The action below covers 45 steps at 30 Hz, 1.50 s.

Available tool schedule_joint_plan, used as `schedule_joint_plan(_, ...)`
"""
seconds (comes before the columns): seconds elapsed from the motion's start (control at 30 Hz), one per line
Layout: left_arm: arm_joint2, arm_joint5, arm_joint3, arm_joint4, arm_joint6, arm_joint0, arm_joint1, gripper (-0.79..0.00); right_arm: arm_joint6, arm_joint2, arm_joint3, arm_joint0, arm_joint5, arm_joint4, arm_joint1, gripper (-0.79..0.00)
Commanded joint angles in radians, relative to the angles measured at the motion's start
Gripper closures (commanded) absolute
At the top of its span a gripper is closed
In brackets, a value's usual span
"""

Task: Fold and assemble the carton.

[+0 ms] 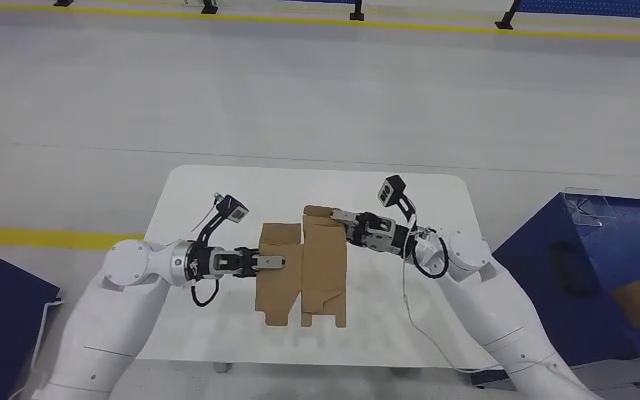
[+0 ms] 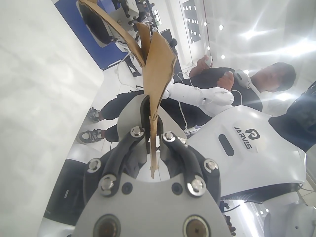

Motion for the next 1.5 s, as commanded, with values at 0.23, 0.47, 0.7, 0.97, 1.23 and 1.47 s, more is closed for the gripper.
schedule_joint_plan(0.23,-0.007,0.019,0.072,0.153,0.074,-0.036,0.011,-0.785,-0.03,0.095,0.034,0.008,-0.012,0.016,0.009,0.0)
schedule_joint_plan(0.47,-0.007,0.019,0.072,0.153,0.074,-0.036,0.011,-0.785,-0.037,0.123,0.04,0.004,0.002,0.058,0.01,0.0)
schedule_joint_plan(0.7,-0.047,-0.115,-0.021,0.31,0.221,-0.01,0.02,-0.785,-0.072,0.124,-0.005,-0.036,-0.015,0.061,0.007,0.0)
schedule_joint_plan(0.97,-0.091,-0.289,-0.424,1.188,0.785,0.195,0.027,-0.785,-0.106,0.101,-0.024,-0.057,-0.031,0.057,-0.006,0.0)
schedule_joint_plan(1.23,0.004,-0.272,-0.46,1.38,0.91,0.236,0.016,-0.785,-0.128,0.096,-0.024,-0.055,-0.044,0.045,-0.016,0.0)
schedule_joint_plan(1.47,0.026,-0.393,-0.487,1.235,0.811,0.229,0.024,-0.785,-0.165,0.101,-0.032,-0.064,-0.071,0.026,-0.024,0.0)
